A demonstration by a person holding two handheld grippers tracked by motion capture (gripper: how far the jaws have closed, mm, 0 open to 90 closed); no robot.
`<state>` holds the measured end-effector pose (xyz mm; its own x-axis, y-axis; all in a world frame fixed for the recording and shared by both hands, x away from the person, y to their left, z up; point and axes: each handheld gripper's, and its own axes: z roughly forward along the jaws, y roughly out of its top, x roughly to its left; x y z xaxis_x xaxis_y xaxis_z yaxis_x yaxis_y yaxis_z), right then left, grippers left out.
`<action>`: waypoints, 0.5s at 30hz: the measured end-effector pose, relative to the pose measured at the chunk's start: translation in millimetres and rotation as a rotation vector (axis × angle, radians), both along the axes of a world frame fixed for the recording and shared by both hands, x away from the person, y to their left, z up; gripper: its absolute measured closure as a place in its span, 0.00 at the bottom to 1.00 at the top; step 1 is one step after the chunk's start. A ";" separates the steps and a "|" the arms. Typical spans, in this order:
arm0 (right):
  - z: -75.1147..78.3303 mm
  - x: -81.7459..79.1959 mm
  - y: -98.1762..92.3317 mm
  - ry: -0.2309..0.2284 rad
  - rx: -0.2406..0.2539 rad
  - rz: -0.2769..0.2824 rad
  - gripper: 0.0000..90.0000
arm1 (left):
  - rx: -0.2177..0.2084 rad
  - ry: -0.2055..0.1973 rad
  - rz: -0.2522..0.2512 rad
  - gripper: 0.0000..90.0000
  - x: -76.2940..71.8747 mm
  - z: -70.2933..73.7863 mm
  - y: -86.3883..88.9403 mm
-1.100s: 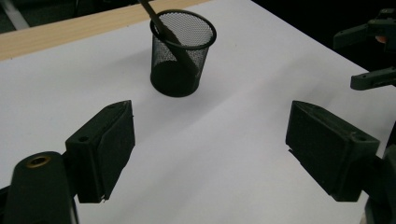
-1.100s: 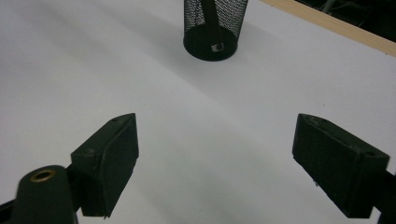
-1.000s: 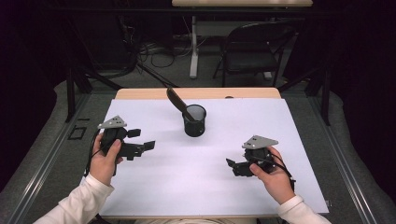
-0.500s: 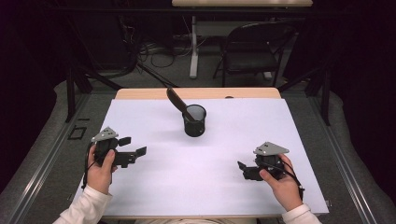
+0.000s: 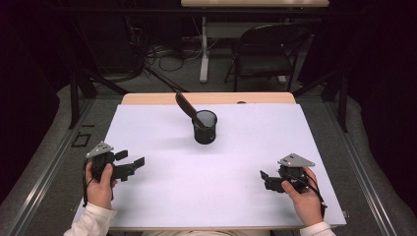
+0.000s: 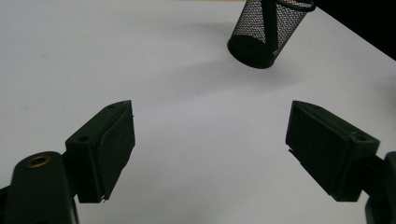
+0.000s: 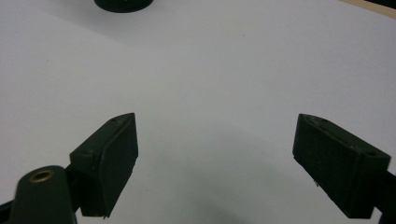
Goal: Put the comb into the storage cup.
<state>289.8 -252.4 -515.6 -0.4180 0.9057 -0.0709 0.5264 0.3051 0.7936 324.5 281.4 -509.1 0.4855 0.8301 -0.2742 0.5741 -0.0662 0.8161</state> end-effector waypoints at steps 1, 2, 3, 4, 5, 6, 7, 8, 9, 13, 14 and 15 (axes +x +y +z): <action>-1.6 -0.1 -0.9 -0.003 -0.002 -0.006 0.15 | 0.001 0.003 -0.001 0.18 -0.3 -1.5 0.6; -2.9 -0.1 -1.4 -0.003 -0.002 -0.010 0.15 | -0.002 0.001 -0.002 0.18 -0.6 -3.2 1.1; -3.9 -0.2 -1.9 -0.004 -0.005 -0.015 0.15 | -0.003 0.001 -0.001 0.18 -1.0 -4.5 1.7; -5.2 -0.2 -2.4 -0.009 -0.005 -0.023 0.15 | -0.008 -0.004 0.000 0.18 -1.4 -6.2 1.9; -6.2 -0.2 -3.0 -0.009 -0.004 -0.028 0.15 | -0.007 -0.003 -0.003 0.18 -1.5 -7.3 2.4; -6.8 -0.2 -3.7 -0.008 -0.003 -0.032 0.15 | -0.007 -0.002 -0.006 0.18 -2.0 -8.9 3.2; -7.3 -0.2 -5.3 -0.006 -0.002 -0.035 0.15 | -0.012 -0.006 -0.002 0.18 -2.1 -10.5 3.2; -7.9 -0.1 -6.3 -0.009 0.001 -0.043 0.15 | -0.005 -0.003 -0.003 0.18 -1.8 -11.5 3.4; -8.8 0.0 -7.4 -0.018 0.005 -0.051 0.15 | -0.002 0.000 -0.006 0.18 -1.6 -12.4 3.3; -11.1 -0.1 -11.7 -0.025 0.009 -0.074 0.15 | 0.001 0.000 -0.005 0.18 -1.5 -14.9 2.5; -11.6 -0.1 -12.3 -0.026 0.010 -0.076 0.15 | 0.002 -0.001 -0.005 0.18 -1.6 -15.3 2.5; -12.5 -0.1 -13.5 -0.029 0.012 -0.080 0.15 | 0.004 -0.004 -0.004 0.18 -1.7 -15.7 2.4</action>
